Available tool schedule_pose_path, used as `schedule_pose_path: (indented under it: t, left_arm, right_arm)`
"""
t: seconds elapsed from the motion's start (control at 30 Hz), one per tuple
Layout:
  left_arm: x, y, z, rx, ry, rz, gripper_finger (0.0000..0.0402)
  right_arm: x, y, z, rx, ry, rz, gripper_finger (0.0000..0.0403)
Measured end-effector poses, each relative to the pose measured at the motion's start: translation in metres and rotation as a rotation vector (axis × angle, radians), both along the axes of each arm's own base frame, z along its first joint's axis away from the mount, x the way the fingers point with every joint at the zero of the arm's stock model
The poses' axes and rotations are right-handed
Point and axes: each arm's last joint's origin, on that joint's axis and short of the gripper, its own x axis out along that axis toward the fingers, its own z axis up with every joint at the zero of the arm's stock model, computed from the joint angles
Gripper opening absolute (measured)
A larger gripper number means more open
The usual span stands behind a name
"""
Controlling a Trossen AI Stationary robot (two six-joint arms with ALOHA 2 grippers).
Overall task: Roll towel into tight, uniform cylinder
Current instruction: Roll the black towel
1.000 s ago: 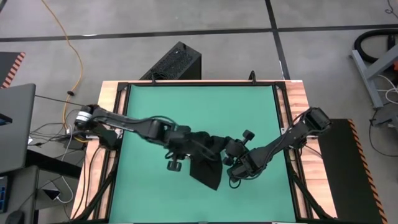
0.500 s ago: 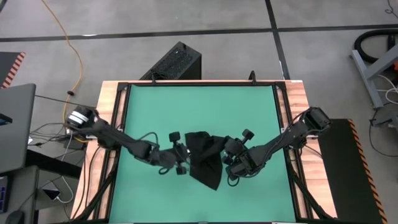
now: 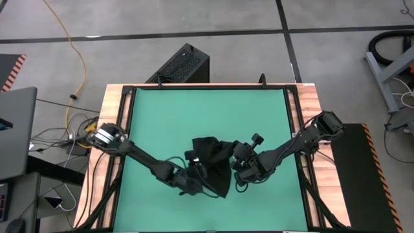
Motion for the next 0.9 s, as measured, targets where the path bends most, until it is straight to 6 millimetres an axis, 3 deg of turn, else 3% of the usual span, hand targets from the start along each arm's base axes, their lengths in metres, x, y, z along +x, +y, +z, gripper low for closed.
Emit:
schedule_pose_path:
  t: [0.2, 0.67, 0.9]
  left_arm:
    - [0.018, -0.01, -0.003, 0.014, 0.079, -0.011, 0.0079]
    - [0.021, -0.005, 0.0, -0.022, 0.069, 0.052, 0.0155]
    - [0.025, -0.004, -0.022, -0.007, 0.089, 0.084, 0.016]
  right_arm:
    - [0.0, 0.001, 0.0, 0.0, 0.005, 0.004, 0.0]
    - [-0.001, 0.0, 0.0, -0.028, 0.052, 0.031, 0.0]
    - [-0.001, 0.0, 0.0, -0.032, 0.057, 0.034, 0.0001]
